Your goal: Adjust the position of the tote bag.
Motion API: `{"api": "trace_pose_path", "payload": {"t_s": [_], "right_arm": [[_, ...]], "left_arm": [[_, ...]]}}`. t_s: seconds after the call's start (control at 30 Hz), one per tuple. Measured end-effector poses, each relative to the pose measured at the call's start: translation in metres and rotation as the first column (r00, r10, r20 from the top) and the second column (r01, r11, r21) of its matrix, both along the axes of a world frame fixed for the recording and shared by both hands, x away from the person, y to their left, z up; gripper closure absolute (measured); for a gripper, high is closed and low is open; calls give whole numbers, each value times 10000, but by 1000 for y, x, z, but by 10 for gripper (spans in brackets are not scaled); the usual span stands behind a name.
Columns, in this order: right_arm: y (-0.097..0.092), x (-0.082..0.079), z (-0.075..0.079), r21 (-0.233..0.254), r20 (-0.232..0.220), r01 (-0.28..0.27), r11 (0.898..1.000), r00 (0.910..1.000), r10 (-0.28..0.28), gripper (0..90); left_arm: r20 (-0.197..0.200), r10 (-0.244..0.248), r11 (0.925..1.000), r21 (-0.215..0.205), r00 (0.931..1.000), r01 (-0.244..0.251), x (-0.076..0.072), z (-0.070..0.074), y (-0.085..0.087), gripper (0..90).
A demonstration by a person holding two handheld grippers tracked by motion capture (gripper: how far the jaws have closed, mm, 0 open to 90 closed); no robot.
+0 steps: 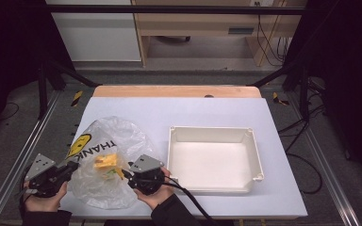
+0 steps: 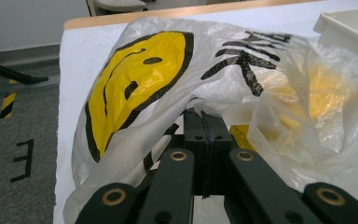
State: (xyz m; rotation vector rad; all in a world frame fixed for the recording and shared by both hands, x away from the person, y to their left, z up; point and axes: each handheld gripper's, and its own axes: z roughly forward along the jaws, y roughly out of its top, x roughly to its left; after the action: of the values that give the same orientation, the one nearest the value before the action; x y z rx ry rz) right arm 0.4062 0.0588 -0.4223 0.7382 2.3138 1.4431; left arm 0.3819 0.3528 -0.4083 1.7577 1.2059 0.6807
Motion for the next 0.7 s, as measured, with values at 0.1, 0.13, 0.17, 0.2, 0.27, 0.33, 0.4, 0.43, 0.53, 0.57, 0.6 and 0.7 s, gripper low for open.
{"api": "trace_pose_path", "payload": {"t_s": [0.1,0.13,0.17,0.2,0.27,0.33,0.4,0.43,0.53,0.57,0.6,0.7], "right_arm": [[4,2,-2,-88,69,255,9996,9997,-254,853],[6,5,-1,110,215,502,9987,9985,-504,895],[7,8,0,202,278,718,9972,9970,-723,898],[8,10,1,292,321,896,9956,9954,-905,900],[10,15,3,382,363,1232,9917,9916,-1245,900],[11,17,3,309,386,1370,9901,9897,-1381,900],[15,22,2,144,404,1679,9857,9849,-1684,900],[19,26,0,-55,355,1899,9818,9812,-1896,900],[24,31,-6,-312,190,2144,9763,9767,-2138,900],[26,33,-8,-474,166,2230,9737,9748,-2225,900],[28,34,-11,-635,93,2295,9712,9733,-2294,900],[33,38,-22,-1132,-84,2398,9642,9702,-2423,900]], "left_arm": [[62,68,10000,15,10000,-68,2,2,2,900],[67,123,9998,156,9999,-124,6,4,4,900],[95,224,9997,126,9997,-225,8,4,6,900],[95,224,9997,126,9997,-225,8,4,6,900],[48,492,9985,224,9988,-493,17,4,13,900],[-26,550,9982,257,9985,-549,22,3,15,900],[-247,710,9968,384,9972,-701,30,-2,17,900],[-530,844,9948,610,9950,-811,39,-8,19,900],[-1110,957,9924,881,9892,-861,49,-21,19,900],[-1331,977,9917,961,9863,-853,51,-26,19,900],[-1331,977,9917,961,9863,-853,51,-26,19,900],[-2206,889,9872,1493,9713,-565,56,-40,20,900]]}}
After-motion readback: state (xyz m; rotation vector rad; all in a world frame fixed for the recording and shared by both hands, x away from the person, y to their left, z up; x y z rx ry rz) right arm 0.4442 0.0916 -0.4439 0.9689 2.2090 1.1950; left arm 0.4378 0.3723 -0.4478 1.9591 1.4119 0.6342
